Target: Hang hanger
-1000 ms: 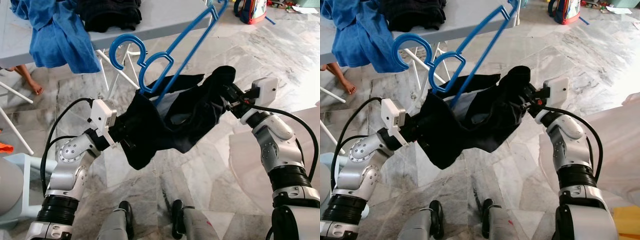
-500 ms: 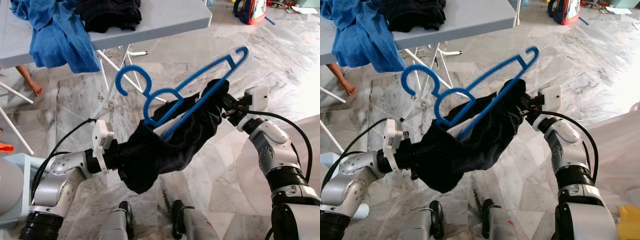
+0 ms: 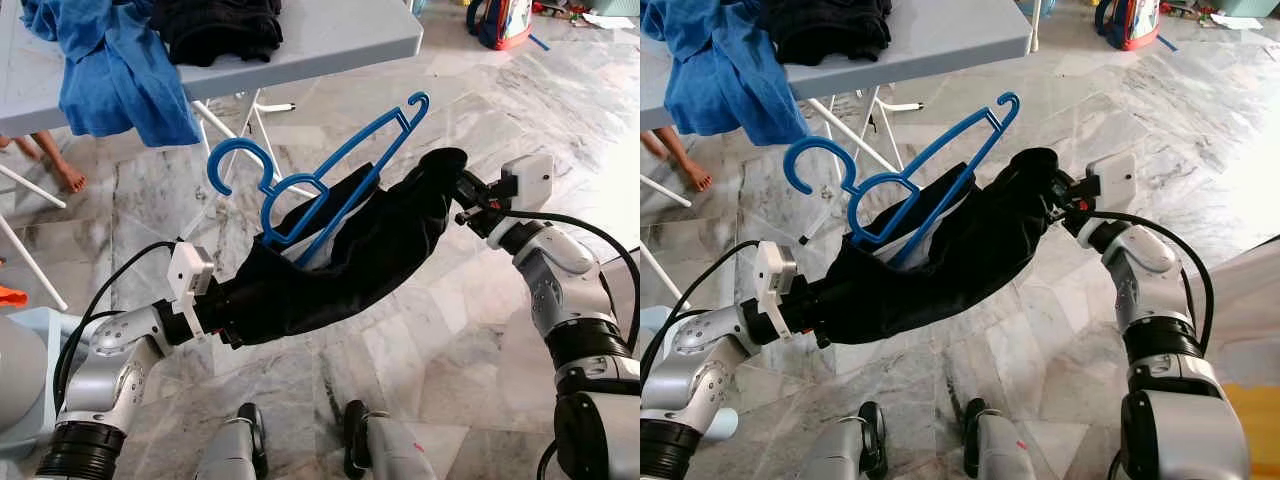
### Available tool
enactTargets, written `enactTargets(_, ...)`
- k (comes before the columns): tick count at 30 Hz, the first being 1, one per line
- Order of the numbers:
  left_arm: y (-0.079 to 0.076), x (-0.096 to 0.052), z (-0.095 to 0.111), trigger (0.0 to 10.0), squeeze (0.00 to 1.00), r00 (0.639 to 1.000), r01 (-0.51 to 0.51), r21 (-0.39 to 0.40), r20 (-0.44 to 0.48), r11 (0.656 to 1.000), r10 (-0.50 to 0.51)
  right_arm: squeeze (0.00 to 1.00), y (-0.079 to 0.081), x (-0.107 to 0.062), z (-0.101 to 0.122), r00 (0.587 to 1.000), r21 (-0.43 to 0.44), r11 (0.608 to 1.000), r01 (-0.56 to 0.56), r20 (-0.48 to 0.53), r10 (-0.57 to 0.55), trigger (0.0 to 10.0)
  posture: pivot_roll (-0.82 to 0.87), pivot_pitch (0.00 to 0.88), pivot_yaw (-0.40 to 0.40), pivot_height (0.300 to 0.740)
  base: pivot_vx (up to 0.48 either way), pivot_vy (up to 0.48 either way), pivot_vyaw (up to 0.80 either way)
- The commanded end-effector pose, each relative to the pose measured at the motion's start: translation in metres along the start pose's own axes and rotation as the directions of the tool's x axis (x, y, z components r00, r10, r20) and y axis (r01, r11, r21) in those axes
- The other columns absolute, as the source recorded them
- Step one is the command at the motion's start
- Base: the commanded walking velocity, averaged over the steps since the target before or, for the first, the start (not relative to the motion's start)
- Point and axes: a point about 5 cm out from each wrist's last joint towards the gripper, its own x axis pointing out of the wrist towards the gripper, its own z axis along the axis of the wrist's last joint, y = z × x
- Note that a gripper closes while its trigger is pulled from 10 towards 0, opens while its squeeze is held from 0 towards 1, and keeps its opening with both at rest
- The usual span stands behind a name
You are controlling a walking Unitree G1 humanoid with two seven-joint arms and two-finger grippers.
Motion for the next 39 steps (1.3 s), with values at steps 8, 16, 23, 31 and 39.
enactTargets(8, -0.009, -0.016, -0.017, 0.0, 0.0, 0.991, 0.093, -0.078, -0.084, 0.993, -0.1, 0.0, -0.026, -0.01, 0.026, 0.999, -0.056, 0.998, 0.029, 0.044, -0.027, 0.0, -0.07, 0.276, -0.039, 0.74, 0.0, 0.0, 0.0)
enactTargets(16, -0.004, -0.017, -0.01, 0.0, 0.0, 0.989, 0.123, -0.075, -0.077, 0.99, -0.129, 0.0, -0.029, -0.011, 0.026, 1.0, -0.068, 0.998, -0.011, 0.008, 0.012, 0.0, -0.08, 0.275, -0.039, 0.74, 0.0, 0.0, 0.0)
enactTargets(23, 0.011, -0.006, 0.013, 0.0, 0.0, 0.999, -0.023, 0.021, 0.046, 1.0, 0.022, 0.0, -0.03, -0.011, 0.022, 1.0, -0.076, 0.997, 0.0, -0.026, -0.002, 0.0, -0.08, 0.275, -0.041, 0.74, 0.0, 0.0, 0.0)
enactTargets(31, 0.005, 0.003, 0.024, 0.0, 0.0, 0.999, 0.004, 0.259, 0.035, 0.966, -0.014, 0.0, -0.025, -0.004, 0.02, 0.997, -0.084, 0.996, -0.014, -0.076, 0.008, 0.0, -0.08, 0.275, -0.041, 0.74, 0.0, 0.0, 0.0)
enactTargets(39, -0.021, 0.0, 0.019, 0.0, 0.0, 0.975, 0.221, 0.269, -0.05, 0.937, -0.215, 0.0, -0.028, -0.001, 0.019, 0.981, -0.055, 0.998, -0.031, -0.193, 0.019, 0.0, -0.08, 0.281, -0.041, 0.74, 0.0, 0.0, 0.0)
